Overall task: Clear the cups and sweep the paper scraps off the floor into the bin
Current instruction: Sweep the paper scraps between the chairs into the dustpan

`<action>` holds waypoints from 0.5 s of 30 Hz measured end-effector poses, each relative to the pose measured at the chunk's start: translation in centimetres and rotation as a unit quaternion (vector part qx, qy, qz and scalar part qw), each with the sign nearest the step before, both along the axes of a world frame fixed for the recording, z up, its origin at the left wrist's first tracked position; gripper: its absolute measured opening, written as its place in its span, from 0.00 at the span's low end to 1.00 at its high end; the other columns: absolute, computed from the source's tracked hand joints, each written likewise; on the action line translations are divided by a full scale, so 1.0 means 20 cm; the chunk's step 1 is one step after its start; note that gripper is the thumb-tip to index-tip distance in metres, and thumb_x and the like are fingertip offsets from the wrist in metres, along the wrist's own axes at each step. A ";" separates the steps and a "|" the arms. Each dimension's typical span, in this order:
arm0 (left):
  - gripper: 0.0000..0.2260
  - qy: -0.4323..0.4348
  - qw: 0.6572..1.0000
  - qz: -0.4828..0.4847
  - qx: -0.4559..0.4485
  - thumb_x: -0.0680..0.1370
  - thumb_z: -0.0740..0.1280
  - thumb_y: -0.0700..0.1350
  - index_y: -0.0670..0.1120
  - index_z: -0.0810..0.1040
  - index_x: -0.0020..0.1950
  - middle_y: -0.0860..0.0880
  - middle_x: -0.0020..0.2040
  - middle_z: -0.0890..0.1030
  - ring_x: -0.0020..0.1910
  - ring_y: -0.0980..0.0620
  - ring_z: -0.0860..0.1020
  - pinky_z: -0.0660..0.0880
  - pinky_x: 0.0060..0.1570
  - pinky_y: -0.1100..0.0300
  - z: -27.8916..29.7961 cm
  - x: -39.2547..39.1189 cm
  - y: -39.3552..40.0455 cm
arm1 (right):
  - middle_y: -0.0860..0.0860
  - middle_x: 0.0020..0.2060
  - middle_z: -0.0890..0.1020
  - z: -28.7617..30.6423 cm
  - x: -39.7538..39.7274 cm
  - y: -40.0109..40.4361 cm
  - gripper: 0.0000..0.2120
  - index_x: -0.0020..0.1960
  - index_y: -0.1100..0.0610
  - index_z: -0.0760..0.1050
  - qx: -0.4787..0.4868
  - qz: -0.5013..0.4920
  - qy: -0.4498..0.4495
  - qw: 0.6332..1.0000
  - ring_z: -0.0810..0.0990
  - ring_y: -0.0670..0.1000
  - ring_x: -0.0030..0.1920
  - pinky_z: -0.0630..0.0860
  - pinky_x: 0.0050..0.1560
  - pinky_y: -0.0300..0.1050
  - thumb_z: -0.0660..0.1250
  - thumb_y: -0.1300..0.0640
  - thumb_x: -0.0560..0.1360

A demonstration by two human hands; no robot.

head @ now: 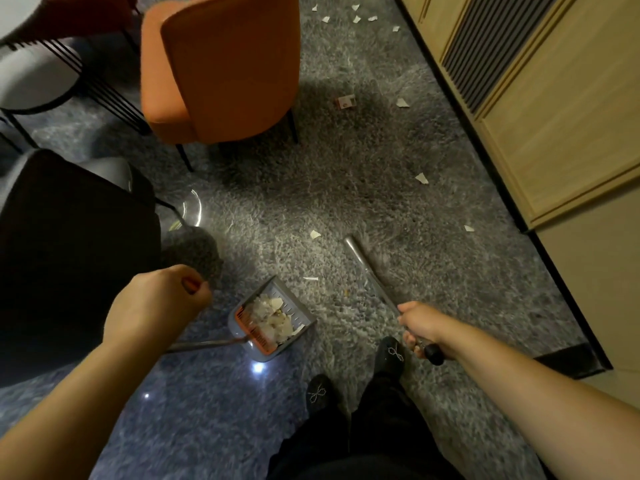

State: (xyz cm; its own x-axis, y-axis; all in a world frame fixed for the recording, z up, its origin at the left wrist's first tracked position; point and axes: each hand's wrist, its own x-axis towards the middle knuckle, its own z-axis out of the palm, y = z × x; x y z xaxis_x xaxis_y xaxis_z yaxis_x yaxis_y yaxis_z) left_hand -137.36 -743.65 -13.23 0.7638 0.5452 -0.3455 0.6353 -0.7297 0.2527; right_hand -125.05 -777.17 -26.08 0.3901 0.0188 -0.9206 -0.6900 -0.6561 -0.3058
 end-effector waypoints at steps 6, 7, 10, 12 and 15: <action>0.06 -0.006 1.000 0.001 0.019 0.77 0.68 0.54 0.53 0.81 0.50 0.51 0.36 0.79 0.35 0.51 0.77 0.75 0.36 0.56 -0.02 0.04 0.06 | 0.54 0.29 0.70 -0.03 -0.11 0.24 0.20 0.71 0.51 0.62 0.020 0.075 0.041 0.996 0.67 0.48 0.25 0.65 0.25 0.38 0.49 0.62 0.80; 0.06 -0.007 1.000 -0.001 0.020 0.77 0.68 0.54 0.53 0.81 0.50 0.51 0.36 0.79 0.35 0.51 0.77 0.77 0.36 0.55 -0.02 0.04 0.06 | 0.53 0.29 0.70 -0.01 -0.14 0.27 0.20 0.71 0.50 0.61 0.030 0.077 0.048 0.995 0.67 0.47 0.23 0.65 0.23 0.36 0.49 0.62 0.81; 0.07 -0.012 1.000 -0.003 0.025 0.77 0.68 0.54 0.53 0.81 0.50 0.51 0.36 0.78 0.35 0.51 0.77 0.77 0.36 0.54 -0.03 0.04 0.06 | 0.52 0.29 0.68 0.02 -0.20 0.34 0.19 0.71 0.50 0.60 0.058 0.100 0.066 0.991 0.65 0.45 0.23 0.65 0.20 0.33 0.50 0.61 0.81; 0.08 -0.011 0.999 -0.002 0.036 0.77 0.68 0.55 0.53 0.81 0.50 0.51 0.37 0.78 0.35 0.50 0.77 0.76 0.36 0.56 -0.03 0.04 0.07 | 0.52 0.28 0.68 0.03 -0.23 0.37 0.19 0.71 0.50 0.60 0.069 0.131 0.083 0.986 0.65 0.46 0.23 0.65 0.20 0.33 0.50 0.61 0.82; 0.08 -0.009 0.999 -0.002 0.033 0.77 0.68 0.55 0.52 0.81 0.51 0.49 0.39 0.80 0.38 0.48 0.78 0.78 0.39 0.54 -0.03 0.02 0.07 | 0.53 0.27 0.69 0.05 -0.25 0.41 0.19 0.72 0.50 0.61 0.077 0.168 0.098 0.978 0.66 0.45 0.22 0.66 0.22 0.34 0.52 0.60 0.82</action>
